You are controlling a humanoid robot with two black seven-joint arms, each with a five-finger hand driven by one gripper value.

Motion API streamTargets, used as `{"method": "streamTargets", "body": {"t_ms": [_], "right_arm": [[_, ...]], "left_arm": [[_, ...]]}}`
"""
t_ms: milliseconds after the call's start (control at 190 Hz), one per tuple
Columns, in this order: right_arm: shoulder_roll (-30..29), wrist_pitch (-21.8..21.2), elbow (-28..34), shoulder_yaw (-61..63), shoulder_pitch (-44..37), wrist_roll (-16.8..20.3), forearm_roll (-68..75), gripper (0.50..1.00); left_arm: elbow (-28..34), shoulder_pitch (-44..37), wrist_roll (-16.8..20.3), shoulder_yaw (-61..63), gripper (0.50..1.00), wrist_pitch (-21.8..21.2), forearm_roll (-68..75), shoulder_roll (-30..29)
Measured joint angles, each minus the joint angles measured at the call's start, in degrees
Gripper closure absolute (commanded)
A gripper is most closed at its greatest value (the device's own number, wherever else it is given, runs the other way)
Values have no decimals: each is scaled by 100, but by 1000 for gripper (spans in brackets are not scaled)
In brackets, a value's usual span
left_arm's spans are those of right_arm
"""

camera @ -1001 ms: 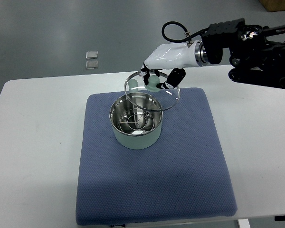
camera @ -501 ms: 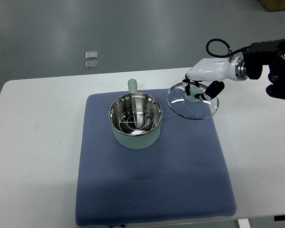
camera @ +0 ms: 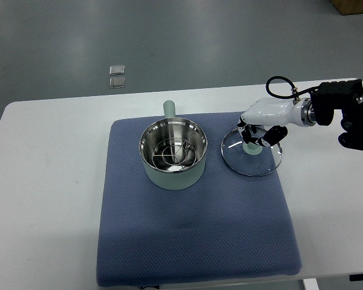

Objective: Open lid and place right of pot

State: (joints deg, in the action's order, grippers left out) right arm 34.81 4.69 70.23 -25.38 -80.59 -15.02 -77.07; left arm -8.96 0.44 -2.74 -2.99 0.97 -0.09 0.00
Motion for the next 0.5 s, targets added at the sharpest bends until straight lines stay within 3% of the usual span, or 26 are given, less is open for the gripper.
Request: {"method": "streamTargets", "body": {"t_ms": [148,153,163,169,200,285,342,348,416,501], "right_arm": [[89,29,-9,474,23,-22,68,1000],[97,29,-9,495,27,-23,71,965],[114,30,-10,539,36,-25,79,965],[124,30,-10,562,42,-26,83,937],[193,31,-15,712,91,-29,113,875],[376,31,-20,1320,370,-35,281,754],[441,19,-24,1961,688,-36,487,746],[444,17,-25,2013,715,-36,505,704],[468,-16,-49,2794,1148,-36,784,652],[450,-79,-128,3955,1851,-12,1203,638]], "left_arm": [[0,1,0,0,500,0,0,0],[0,1,0,0,500,0,0,0],[0,1,0,0,500,0,0,0],[0,1,0,0,500,0,0,0],[0,0,0,0,500,0,0,0],[0,0,0,0,500,0,0,0],[0,1,0,0,500,0,0,0],[0,1,0,0,500,0,0,0],[0,2,1,0,500,0,0,0],[0,0,0,0,500,0,0,0]]}}
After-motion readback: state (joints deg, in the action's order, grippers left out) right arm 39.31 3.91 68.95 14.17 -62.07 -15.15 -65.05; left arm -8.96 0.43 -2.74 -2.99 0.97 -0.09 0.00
